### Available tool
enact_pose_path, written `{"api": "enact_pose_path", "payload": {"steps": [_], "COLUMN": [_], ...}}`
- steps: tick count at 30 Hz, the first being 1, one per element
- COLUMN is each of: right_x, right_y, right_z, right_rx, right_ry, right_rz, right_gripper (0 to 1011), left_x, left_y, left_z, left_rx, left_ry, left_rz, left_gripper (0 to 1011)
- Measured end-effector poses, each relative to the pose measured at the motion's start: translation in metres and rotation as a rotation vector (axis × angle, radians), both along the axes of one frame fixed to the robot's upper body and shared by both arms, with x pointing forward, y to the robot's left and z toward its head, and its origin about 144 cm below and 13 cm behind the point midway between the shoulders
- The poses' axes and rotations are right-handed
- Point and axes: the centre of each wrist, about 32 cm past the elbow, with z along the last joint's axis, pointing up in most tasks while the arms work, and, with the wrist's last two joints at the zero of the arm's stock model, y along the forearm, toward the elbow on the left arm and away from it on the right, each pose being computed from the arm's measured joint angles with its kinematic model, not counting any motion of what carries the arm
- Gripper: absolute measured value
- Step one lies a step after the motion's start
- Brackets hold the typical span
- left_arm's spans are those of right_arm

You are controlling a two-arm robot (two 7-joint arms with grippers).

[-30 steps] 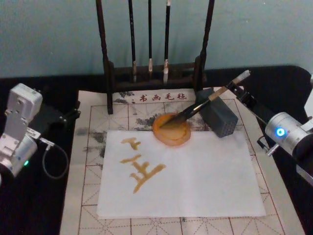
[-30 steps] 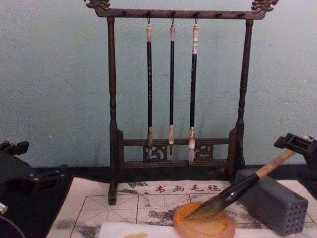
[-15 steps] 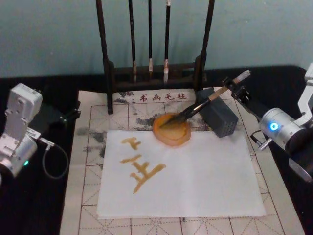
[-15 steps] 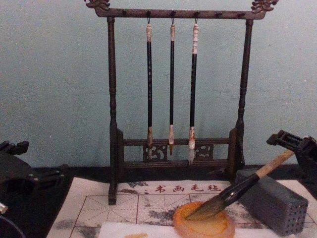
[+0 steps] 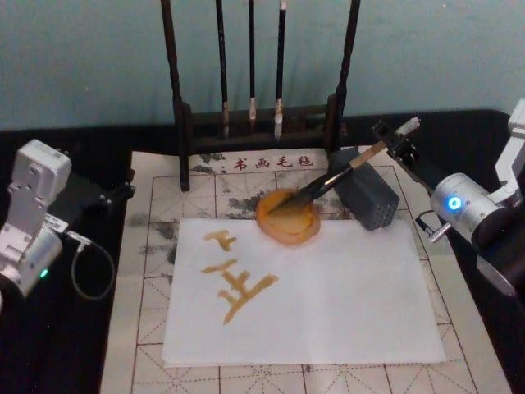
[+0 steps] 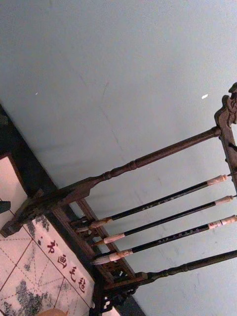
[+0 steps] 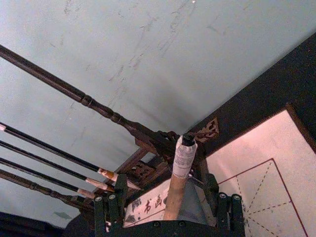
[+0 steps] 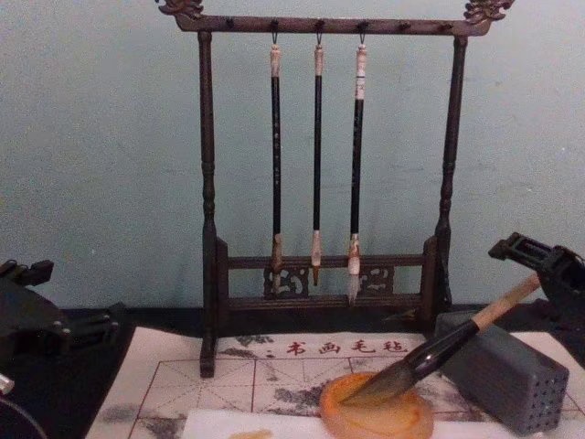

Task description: Pick up the brush from the inkstone, write on the paper, then place the brush back to its original position.

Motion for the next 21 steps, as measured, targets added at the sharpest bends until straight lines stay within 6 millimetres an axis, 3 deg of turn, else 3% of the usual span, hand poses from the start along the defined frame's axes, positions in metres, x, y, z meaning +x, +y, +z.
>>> {"api": "enact_pose_path", "payload": {"steps": [21], "right_x": [0.0034], "right_y": [0.0034], "right_z": [-0.0002], "right_rx": [-0.007], "right_ry": [0.002], "right_rz": [0.001], "right_gripper": [1002], "left_x": [0.0000], "left_y": [0.0000], "left_z": [0.0000], "left_rx": [0.000], "left_ry": [0.000], "left_rz": [0.000], "left_gripper": [1001]}}
